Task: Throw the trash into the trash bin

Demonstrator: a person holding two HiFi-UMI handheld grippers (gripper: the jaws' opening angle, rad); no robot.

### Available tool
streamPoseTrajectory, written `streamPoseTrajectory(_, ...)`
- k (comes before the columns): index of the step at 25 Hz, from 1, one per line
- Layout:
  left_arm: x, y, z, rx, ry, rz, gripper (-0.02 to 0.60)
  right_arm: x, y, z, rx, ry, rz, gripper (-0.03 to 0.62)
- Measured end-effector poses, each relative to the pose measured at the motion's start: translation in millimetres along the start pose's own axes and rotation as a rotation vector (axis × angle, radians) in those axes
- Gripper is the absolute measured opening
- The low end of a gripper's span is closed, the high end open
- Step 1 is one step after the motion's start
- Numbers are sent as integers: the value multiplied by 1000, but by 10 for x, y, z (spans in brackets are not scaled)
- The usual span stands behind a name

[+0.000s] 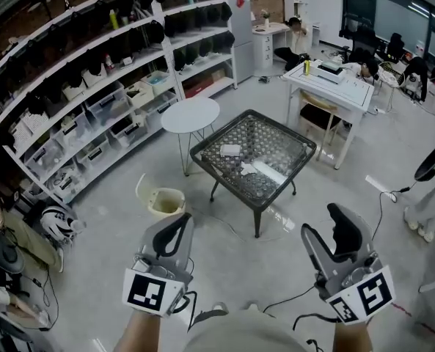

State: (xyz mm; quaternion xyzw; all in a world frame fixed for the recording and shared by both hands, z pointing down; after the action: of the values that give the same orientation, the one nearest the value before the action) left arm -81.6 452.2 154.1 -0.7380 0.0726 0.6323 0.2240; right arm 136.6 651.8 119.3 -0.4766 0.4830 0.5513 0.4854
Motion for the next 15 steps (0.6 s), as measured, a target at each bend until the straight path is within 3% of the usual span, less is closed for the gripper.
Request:
streamPoseTrajectory(6, -46, -272, -86, 21, 34, 31, 2, -145, -195, 90, 33, 11, -18, 235)
streamPoseTrajectory(15, -97, -179, -136, 53, 36, 31, 2, -179, -267, -81, 39, -18, -14, 225)
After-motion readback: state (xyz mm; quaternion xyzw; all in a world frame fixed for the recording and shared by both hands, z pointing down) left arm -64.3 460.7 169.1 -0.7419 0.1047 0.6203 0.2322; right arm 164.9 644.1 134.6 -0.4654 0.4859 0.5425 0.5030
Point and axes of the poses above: the fingertips, and each gripper's own axes: z backward along the fingers, y to its left, x out of its top, the point moved 7 cm from there along z, backward along the fingers, and after that the axes turned 5 degrees about y, right-handed, at the moved point
